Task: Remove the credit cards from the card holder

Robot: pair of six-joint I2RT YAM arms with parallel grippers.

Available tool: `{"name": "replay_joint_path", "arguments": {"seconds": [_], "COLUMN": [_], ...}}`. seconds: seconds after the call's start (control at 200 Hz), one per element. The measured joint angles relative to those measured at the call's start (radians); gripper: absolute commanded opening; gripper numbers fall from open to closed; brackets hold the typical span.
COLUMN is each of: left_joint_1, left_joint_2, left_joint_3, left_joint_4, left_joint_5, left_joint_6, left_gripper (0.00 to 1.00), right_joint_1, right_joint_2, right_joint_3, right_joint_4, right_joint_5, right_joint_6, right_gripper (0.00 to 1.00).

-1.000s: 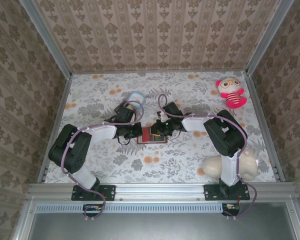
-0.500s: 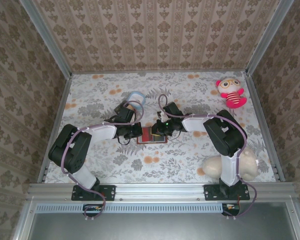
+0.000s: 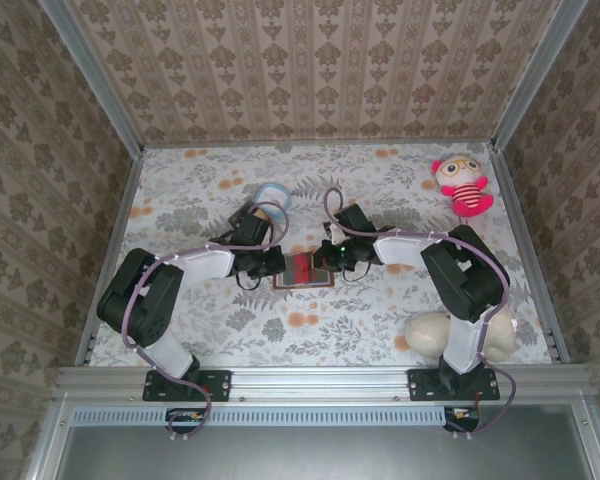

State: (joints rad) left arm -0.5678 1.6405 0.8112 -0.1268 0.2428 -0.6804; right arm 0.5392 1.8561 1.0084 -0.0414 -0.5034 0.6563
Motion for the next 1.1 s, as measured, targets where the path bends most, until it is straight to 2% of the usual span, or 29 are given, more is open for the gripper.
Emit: {"name": "replay_joint_path", "arguments": {"seconds": [0.15,0.3,0.44,0.615,0.72,0.835,1.1], "left_joint_1": [0.002,0.035,0.092,0.141,0.156,0.158,0.171], "left_joint_2": [-0.002,-0.038,-0.089,-0.139,-0.159,-0.186,-0.190], "left_joint_3": [0.022,0.050,0.077,0.085,0.076,0.046,0.018], "left_joint_4": [-0.031,-0.054,-0.056,-0.044,0.010,0.109,0.303], "left_joint_5": [0.000,0.040,0.107,0.200,0.277,0.375,0.544], "left_joint_6": [0.003,0.009,0.010,-0.013,-0.038,-0.074,-0.173], "left_gripper": [0.17,0.30,0.50,0.81,0.92,0.96,0.96], "right_joint_1": [0.000,-0.006,-0.025,-0.044,-0.054,-0.066,-0.082], "right_joint_2": [-0.026,-0.110,-0.203,-0.282,-0.318,-0.339,-0.341], "right_joint_3": [-0.016,-0.082,-0.142,-0.182,-0.208,-0.219,-0.236], "right_joint_4": [0.003,0.043,0.090,0.158,0.220,0.306,0.555], "right_joint_5": [0.006,0.034,0.044,0.037,0.003,-0.046,-0.143], "right_joint_6": [0.001,0.006,0.009,0.028,0.059,0.105,0.258], "right_gripper": [0.01,0.00,0.00,0.00,0.00,0.00,0.00]}}
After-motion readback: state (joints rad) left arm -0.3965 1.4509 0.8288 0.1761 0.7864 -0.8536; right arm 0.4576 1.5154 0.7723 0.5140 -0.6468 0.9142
